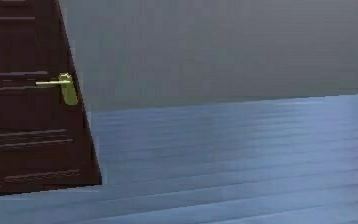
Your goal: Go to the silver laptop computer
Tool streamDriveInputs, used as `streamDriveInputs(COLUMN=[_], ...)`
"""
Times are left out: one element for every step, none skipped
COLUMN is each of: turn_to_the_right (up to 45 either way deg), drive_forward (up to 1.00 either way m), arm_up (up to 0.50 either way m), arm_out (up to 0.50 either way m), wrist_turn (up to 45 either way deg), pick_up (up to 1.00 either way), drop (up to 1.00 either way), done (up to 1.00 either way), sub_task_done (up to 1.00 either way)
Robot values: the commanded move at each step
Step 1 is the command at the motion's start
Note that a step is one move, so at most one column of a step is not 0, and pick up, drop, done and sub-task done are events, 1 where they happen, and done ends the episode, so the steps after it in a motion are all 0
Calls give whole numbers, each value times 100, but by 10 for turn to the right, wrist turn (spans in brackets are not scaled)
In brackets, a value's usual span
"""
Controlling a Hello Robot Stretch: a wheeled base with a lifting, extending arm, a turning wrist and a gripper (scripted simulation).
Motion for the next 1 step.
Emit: streamDriveInputs(turn_to_the_right=[-390], drive_forward=[0], arm_up=[0], arm_out=[0], wrist_turn=[0], pick_up=[0], drop=[0], done=[0], sub_task_done=[0])
